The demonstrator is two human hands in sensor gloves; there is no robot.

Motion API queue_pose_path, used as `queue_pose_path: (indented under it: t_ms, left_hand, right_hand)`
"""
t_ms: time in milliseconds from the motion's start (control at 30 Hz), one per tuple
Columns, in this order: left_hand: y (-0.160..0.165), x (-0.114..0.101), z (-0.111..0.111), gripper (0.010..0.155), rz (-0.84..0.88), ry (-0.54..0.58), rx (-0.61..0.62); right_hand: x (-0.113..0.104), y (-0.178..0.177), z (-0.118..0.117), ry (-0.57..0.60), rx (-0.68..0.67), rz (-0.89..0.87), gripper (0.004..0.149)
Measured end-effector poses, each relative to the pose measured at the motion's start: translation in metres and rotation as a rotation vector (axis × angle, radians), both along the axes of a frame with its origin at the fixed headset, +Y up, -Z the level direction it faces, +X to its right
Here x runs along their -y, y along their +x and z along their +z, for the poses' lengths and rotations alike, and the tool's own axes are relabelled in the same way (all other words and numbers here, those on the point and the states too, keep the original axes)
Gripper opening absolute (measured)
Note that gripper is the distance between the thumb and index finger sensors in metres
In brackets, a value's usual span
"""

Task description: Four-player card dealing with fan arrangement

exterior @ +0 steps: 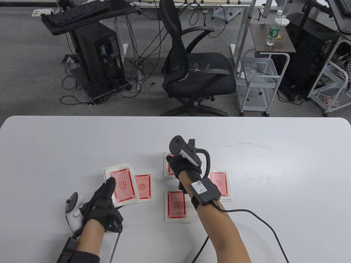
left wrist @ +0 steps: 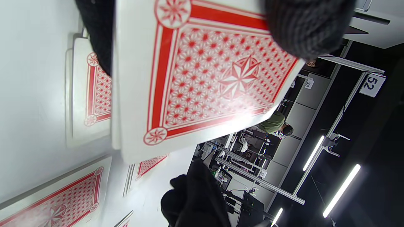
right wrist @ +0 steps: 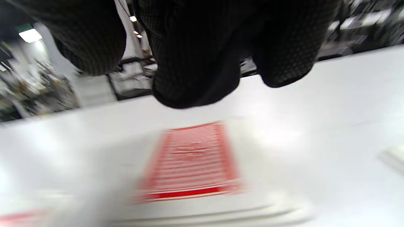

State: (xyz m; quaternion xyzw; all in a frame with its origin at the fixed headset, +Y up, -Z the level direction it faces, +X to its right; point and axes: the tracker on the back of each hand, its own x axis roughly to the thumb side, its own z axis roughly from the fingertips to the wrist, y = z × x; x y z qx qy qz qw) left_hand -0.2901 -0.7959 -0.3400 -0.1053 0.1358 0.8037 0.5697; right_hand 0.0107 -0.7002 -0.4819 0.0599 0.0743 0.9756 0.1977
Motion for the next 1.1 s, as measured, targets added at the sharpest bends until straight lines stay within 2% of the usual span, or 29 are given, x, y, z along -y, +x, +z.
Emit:
queue_pose_path:
  t_ms: [133, 267, 333, 433, 533, 600, 667, 900, 1100]
  left_hand:
    - [0.006, -0.001, 0.002, 0.049, -0.004, 0.009, -0.001]
    - [0.012, -0.002, 0.004, 0.049, -0.001, 0.022, 0.013]
    - [0.015, -0.004, 0.006, 0.049, -0.007, 0.032, 0.017]
    - [0.016, -0.004, 0.008, 0.049, -0.004, 0.033, 0.014]
    - [0.016, -0.005, 0.008, 0.049, 0.018, 0.034, 0.021]
    - [0.018, -0.008, 0.007, 0.049, 0.024, 0.049, 0.034]
    - [0.02, -0.01, 0.007, 0.049, 0.012, 0.057, 0.037]
    - [0.021, -0.008, 0.008, 0.049, -0.012, 0.036, 0.037]
    - [0.022, -0.009, 0.008, 0.049, -0.023, 0.03, 0.048]
  right_hand:
    - [-0.003, -0.029, 0.04, 0.028, -0.156, -0.322, 0.056]
    - [0.007, -0.055, 0.07, -0.045, -0.255, -0.438, 0.069]
    - [0.011, -0.06, 0.077, -0.078, -0.251, -0.48, 0.068]
    - [0.014, -0.055, 0.079, -0.045, -0.174, -0.539, 0.064]
    - [0.014, -0.043, 0.074, -0.036, -0.156, -0.595, 0.065]
    - [0.016, -0.034, 0.072, -0.111, -0.158, -0.681, 0.064]
    - [0.017, -0.021, 0.072, -0.096, -0.124, -0.731, 0.063]
    - [0.008, 0.071, 0.061, -0.041, 0.04, -0.614, 0.068]
    - [0.012, 0.149, 0.054, 0.002, 0.221, -0.217, 0.073]
